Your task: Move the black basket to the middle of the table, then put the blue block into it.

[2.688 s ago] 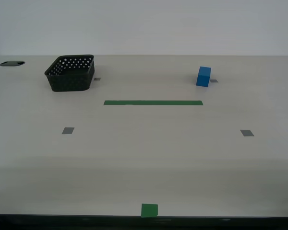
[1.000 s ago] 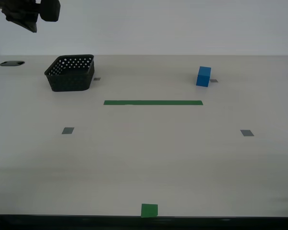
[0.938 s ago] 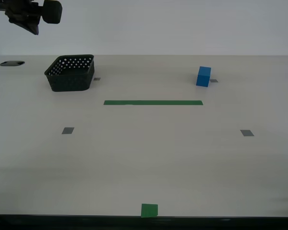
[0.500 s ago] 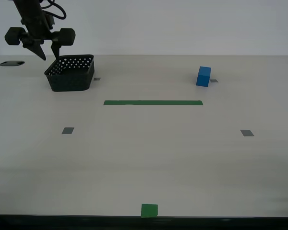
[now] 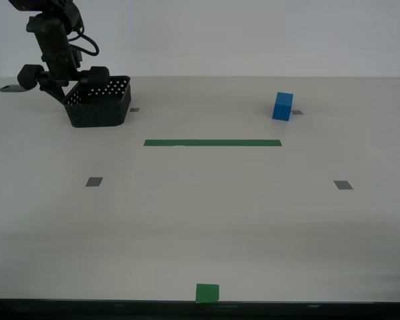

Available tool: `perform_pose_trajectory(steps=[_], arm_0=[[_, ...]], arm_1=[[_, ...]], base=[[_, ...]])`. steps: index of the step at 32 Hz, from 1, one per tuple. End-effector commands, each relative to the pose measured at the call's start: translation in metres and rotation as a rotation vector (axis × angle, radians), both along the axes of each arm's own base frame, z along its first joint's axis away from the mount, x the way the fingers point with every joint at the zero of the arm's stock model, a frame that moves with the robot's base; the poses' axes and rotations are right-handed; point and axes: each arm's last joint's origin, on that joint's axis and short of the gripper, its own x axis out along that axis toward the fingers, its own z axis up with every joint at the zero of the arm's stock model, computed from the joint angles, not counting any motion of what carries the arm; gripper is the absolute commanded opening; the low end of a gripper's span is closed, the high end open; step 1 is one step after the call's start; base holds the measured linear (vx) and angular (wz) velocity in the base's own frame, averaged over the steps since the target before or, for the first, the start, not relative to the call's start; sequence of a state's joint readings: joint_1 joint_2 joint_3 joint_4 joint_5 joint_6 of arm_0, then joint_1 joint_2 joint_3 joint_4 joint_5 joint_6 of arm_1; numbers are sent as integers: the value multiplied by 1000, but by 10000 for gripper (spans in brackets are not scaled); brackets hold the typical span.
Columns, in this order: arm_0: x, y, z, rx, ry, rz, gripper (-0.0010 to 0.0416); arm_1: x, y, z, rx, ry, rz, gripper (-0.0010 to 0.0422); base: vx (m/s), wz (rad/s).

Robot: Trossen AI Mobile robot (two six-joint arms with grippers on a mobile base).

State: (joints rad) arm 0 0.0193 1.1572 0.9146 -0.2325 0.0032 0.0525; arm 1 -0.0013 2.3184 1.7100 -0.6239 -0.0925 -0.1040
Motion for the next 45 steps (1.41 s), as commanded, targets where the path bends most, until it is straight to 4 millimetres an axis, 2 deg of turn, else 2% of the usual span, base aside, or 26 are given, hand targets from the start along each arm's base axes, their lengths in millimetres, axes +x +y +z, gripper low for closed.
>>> perform_pose_trajectory(steps=[1,2,4,5,6,10,14,17,19,27,31,34,37,40,41,45], arm_0=[[0,0,0,0,-1,2,0],[0,0,0,0,-1,2,0],[0,0,0,0,-1,2,0],[0,0,0,0,-1,2,0],[0,0,0,0,-1,2,0],[0,0,0,0,-1,2,0],[0,0,0,0,-1,2,0],[0,0,0,0,-1,2,0],[0,0,0,0,-1,2,0],[0,0,0,0,-2,1,0],[0,0,1,0,-10,1,0],[1,0,3,1,-29,1,0],[2,0,3,1,-38,1,0],[2,0,3,1,-38,1,0],[2,0,3,1,-38,1,0],[1,0,3,0,-37,2,0]], arm_1=[[0,0,1,1,1,1,113],[0,0,1,1,3,1,87],[0,0,1,3,4,-6,0],[0,0,1,4,4,-9,-7],[0,0,1,6,4,-14,5],[0,0,2,13,3,-34,-2],[0,-6,13,-13,34,-68,-2],[-1,-10,30,-92,45,-100,-2],[-7,-13,55,-183,25,-127,-2],[-32,-29,115,-187,-10,-154,-2],[-49,-54,139,-188,-6,-200,-2],[-55,-75,145,-197,-9,-230,-2],[-65,-116,145,-203,2,-318,-2],[-74,-147,145,-206,6,-389,-2],[-82,-166,145,-209,9,-428,-2],[-99,-202,143,-218,21,-495,-1]], base=[[0,0],[0,0],[0,0],[0,0],[0,0],[0,0],[0,0],[0,0],[0,0],[0,0],[0,0],[0,0],[0,0],[0,0],[0,0],[0,0]])
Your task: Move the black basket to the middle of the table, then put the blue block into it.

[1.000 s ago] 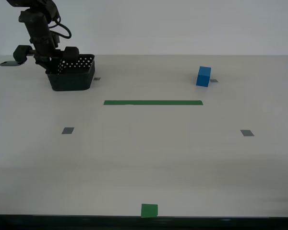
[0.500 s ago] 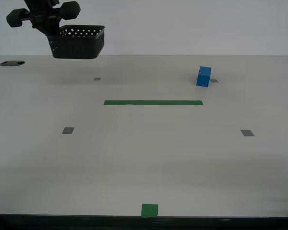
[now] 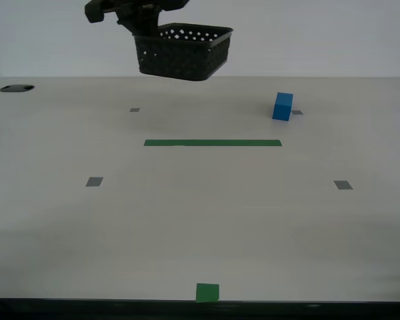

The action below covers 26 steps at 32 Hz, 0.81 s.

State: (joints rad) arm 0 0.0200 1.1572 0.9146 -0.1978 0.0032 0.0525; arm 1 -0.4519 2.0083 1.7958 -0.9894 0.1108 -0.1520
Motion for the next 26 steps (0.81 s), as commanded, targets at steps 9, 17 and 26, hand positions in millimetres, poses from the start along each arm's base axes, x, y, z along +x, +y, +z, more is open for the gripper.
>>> perform_pose_trajectory(steps=[9,17,26], arm_0=[[-1,0,-2,-11,29,5,0],[-1,0,-2,-11,29,5,0],[-2,0,-3,-10,35,5,0]], arm_1=[[-35,-41,-62,18,46,-35,-1],[-41,-38,-96,0,28,-22,0],[-42,-37,-105,-13,12,-28,3]], base=[[0,0],[0,0],[0,0]])
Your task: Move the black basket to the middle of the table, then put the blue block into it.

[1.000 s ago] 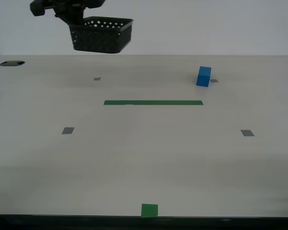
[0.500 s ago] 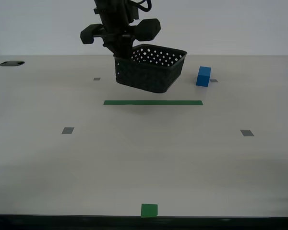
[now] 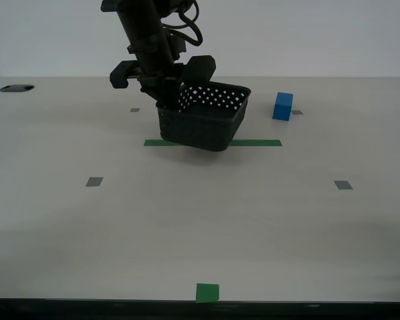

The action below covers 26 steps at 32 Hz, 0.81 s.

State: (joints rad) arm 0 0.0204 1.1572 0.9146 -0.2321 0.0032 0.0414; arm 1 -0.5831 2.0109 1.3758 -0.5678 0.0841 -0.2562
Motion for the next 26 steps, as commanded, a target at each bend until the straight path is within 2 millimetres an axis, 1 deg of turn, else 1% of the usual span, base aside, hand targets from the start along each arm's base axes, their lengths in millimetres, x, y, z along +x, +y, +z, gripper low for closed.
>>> perform_pose_trajectory(steps=[1,2,6,8,9,10,11,12,13,14,15,16,17,19,21,24,25,26], arm_0=[[0,0,0,0,0,0,0],[0,0,0,0,0,0,0],[0,0,0,0,1,0,0],[0,0,0,0,1,0,0],[0,0,0,0,1,0,0],[0,0,0,0,2,0,0],[0,0,0,0,2,0,0],[0,0,0,0,2,0,0],[0,0,0,0,2,1,0],[0,0,0,0,2,2,0],[0,1,0,0,2,2,0],[0,2,0,4,2,13,1],[0,3,0,7,2,19,0],[-1,10,0,8,1,49,0],[-1,17,0,9,1,76,0],[-1,32,-2,16,10,132,0],[2,35,-4,16,24,141,0],[4,36,-7,18,33,142,0]], arm_1=[[0,-1,-1,-10,-6,-3,10],[1,-1,-1,-11,-6,-1,16],[1,-1,-1,-13,-5,4,76],[1,-1,-1,-13,-5,4,134],[1,-1,-1,-13,-5,4,148],[1,-1,0,-14,-6,4,176],[1,-1,1,-15,-8,4,194],[1,-1,2,-17,-11,4,202],[4,0,8,-23,-22,8,215],[7,0,12,-30,-32,12,220],[9,1,15,-33,-38,16,221],[13,1,23,-37,-51,14,218],[15,2,27,-37,-58,11,215],[28,7,44,-48,-112,23,194],[37,13,54,-41,-155,47,177],[60,40,75,28,-260,101,118],[66,52,80,45,-277,132,95],[69,57,82,50,-281,143,83]], base=[[0,0],[0,0],[0,0],[0,0],[0,0],[0,0],[0,0],[0,0],[0,0],[0,0],[0,0],[0,0],[0,0],[0,0],[0,0],[0,0],[0,0],[0,0]])
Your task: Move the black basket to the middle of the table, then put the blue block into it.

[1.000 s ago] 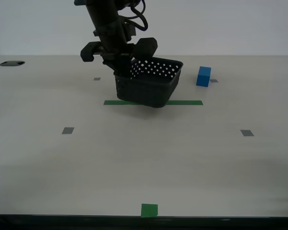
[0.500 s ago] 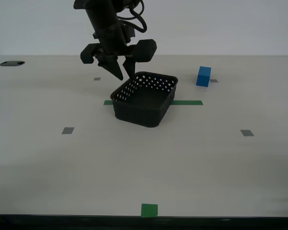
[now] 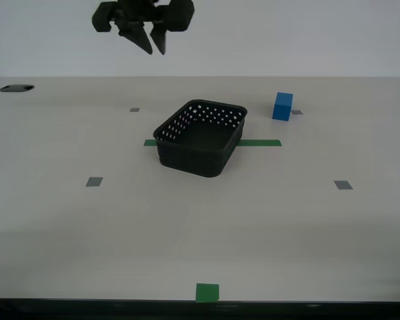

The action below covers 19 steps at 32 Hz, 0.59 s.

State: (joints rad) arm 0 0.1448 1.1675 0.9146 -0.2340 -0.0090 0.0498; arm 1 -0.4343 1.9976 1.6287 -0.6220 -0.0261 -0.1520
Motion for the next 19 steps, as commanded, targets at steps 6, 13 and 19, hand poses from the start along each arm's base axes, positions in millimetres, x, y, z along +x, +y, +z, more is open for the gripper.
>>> perform_pose_trajectory(steps=[6,13,19], arm_0=[[41,13,-38,-1,167,11,1],[111,33,-54,64,288,-25,13],[168,53,-62,171,492,-28,118]], arm_1=[[31,81,12,46,-30,197,5],[38,128,10,86,-25,262,-1],[37,131,-3,112,-4,233,0]], base=[[0,0],[0,0],[0,0]])
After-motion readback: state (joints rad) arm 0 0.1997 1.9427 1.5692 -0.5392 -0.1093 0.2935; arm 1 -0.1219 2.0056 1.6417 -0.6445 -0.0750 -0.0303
